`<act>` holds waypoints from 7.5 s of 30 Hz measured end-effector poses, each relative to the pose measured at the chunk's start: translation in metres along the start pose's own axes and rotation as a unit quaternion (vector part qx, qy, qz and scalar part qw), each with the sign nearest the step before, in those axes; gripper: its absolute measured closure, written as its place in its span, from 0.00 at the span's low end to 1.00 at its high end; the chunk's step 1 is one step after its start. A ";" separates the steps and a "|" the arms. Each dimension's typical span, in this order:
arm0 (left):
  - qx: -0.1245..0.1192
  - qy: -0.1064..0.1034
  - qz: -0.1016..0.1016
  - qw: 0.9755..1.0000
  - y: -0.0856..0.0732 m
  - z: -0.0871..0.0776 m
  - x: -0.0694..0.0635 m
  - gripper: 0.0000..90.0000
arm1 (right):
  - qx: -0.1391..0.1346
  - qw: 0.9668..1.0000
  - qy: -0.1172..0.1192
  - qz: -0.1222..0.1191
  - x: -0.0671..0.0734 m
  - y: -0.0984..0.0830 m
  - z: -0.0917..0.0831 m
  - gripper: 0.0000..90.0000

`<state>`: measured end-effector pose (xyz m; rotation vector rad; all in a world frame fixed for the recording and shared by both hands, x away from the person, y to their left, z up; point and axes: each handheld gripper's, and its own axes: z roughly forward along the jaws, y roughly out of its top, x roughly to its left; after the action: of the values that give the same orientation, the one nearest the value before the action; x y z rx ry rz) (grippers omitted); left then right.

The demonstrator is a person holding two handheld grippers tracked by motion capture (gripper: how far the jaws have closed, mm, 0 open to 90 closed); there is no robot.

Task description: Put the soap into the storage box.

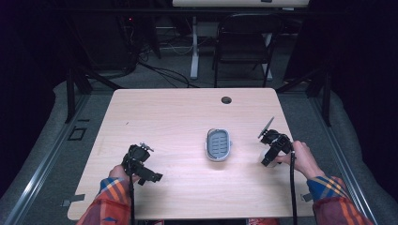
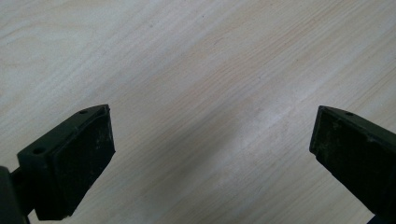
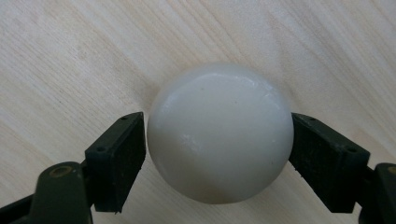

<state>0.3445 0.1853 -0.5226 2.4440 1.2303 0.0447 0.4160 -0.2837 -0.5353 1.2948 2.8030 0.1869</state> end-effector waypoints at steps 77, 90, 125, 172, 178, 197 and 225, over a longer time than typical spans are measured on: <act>-0.001 0.000 -0.002 1.000 0.000 0.000 -0.001 0.00 | 0.038 0.998 -0.005 -0.042 0.008 0.011 -0.017 0.27; -0.002 0.001 -0.002 1.000 0.000 0.000 -0.001 0.00 | 0.027 0.998 -0.010 -0.052 0.011 0.022 -0.025 0.27; 0.001 0.000 0.002 1.000 0.000 0.000 -0.001 0.00 | 0.017 0.996 -0.019 -0.085 0.026 0.066 -0.050 0.27; 0.005 -0.002 0.005 1.000 0.000 0.000 -0.001 0.00 | 0.015 0.991 -0.032 -0.128 0.053 0.114 -0.073 0.27; 0.005 -0.002 0.006 1.000 -0.001 0.000 -0.001 0.00 | 0.009 0.990 -0.029 -0.138 0.060 0.125 -0.073 0.27; 0.007 -0.002 0.007 1.000 -0.001 0.000 -0.001 0.00 | 0.014 0.986 -0.018 -0.162 0.085 0.151 -0.057 0.27; 0.006 -0.004 0.007 1.000 -0.001 0.000 -0.001 0.00 | 0.030 0.983 -0.002 -0.181 0.102 0.163 -0.023 0.26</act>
<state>0.3435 0.1850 -0.5227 2.4615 1.2132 0.0317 0.4707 -0.1038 -0.4904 0.7693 2.9950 0.0845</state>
